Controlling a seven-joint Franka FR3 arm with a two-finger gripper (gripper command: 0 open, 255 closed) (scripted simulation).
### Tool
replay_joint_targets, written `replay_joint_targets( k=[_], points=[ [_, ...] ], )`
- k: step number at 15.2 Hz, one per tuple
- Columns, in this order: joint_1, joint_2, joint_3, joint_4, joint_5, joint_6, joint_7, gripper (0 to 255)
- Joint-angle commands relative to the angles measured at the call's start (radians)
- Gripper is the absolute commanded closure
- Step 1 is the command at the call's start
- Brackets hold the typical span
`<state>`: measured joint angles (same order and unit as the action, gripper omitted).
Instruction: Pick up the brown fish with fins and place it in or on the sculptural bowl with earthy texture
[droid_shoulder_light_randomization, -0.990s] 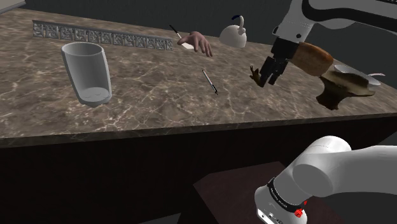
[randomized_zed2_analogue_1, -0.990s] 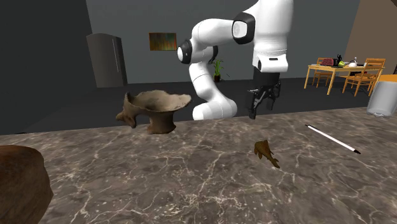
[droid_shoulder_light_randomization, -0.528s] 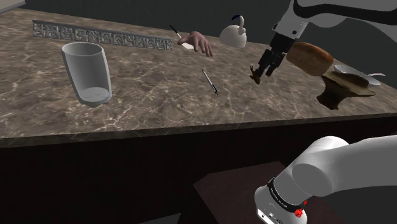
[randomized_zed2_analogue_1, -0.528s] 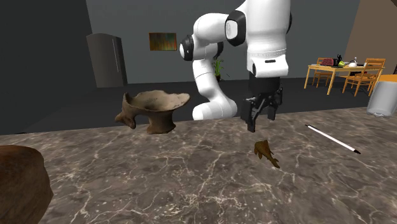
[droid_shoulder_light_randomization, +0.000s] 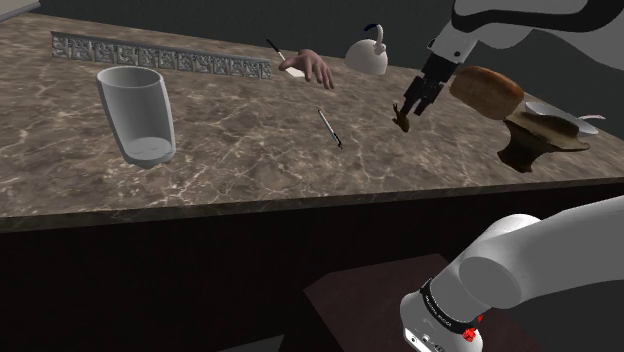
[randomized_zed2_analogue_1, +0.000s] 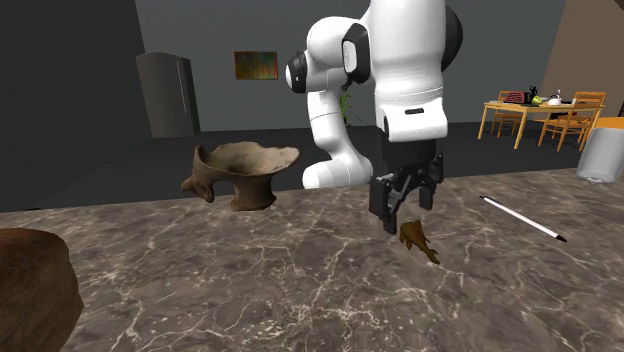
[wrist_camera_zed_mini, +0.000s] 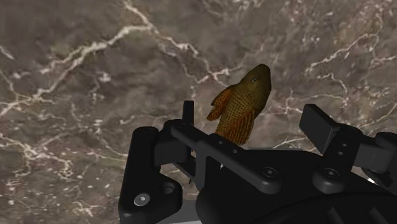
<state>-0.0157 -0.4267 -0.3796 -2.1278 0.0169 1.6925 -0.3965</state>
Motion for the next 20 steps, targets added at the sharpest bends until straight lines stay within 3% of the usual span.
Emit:
replay_joint_targets(
  k=[1, 4, 12, 13, 20],
  points=[
    [0.001, 0.001, 0.001, -0.024, 0.001, 0.026, 0.0, 0],
    [0.0, -0.002, 0.002, -0.074, 0.001, 0.074, 0.001, 0],
    [0.0, -0.002, 0.002, -0.074, 0.001, 0.074, 0.001, 0],
    [0.0, -0.002, 0.002, -0.074, 0.001, 0.074, 0.001, 255],
    [0.001, 0.001, 0.002, -0.071, 0.002, 0.073, 0.001, 255]
  ],
)
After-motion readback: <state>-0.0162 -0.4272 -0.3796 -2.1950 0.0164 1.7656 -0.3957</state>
